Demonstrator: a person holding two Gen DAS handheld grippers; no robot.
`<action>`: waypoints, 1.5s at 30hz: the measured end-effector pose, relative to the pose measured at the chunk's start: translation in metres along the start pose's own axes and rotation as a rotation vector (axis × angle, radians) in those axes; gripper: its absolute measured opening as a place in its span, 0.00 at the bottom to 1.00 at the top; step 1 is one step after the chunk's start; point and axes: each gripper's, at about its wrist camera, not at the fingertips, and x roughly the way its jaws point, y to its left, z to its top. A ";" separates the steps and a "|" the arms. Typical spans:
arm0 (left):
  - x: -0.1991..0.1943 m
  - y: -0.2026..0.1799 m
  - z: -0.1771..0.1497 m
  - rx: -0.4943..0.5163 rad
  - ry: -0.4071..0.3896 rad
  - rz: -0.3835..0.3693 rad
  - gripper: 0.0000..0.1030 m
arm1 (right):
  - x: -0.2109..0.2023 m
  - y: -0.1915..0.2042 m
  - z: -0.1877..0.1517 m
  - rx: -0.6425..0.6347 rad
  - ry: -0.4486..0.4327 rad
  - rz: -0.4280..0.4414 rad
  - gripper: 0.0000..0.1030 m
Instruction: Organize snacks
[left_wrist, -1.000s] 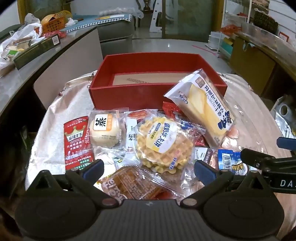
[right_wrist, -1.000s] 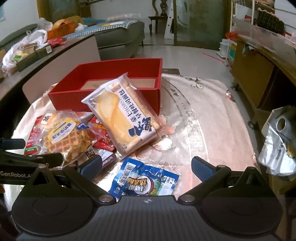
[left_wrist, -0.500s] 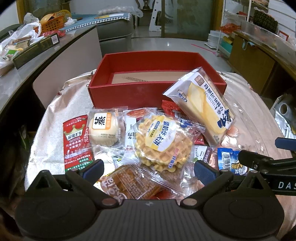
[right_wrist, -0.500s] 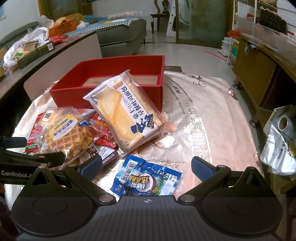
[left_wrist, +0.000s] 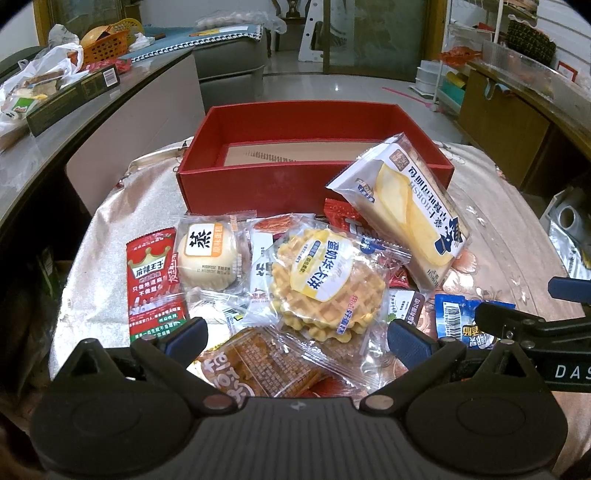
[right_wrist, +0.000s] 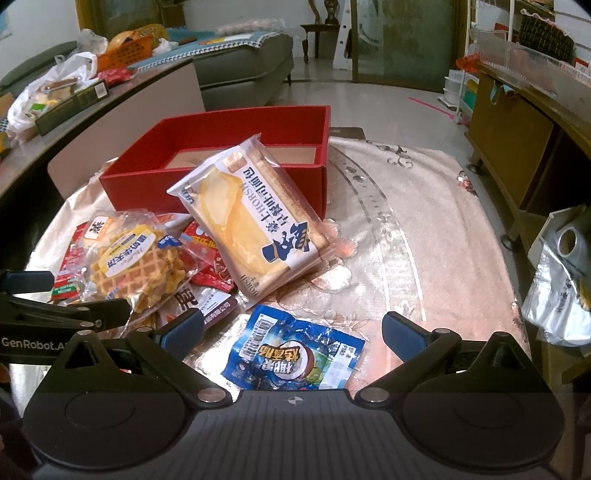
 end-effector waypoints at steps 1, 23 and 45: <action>0.000 0.000 0.000 0.000 0.000 0.000 0.96 | 0.000 0.000 0.000 0.000 0.002 0.001 1.00; 0.000 0.001 -0.001 0.000 0.001 0.002 0.96 | 0.003 0.001 -0.001 0.003 0.017 0.009 1.00; 0.001 0.004 -0.004 0.001 0.004 0.004 0.95 | 0.005 0.000 -0.003 0.015 0.037 0.017 1.00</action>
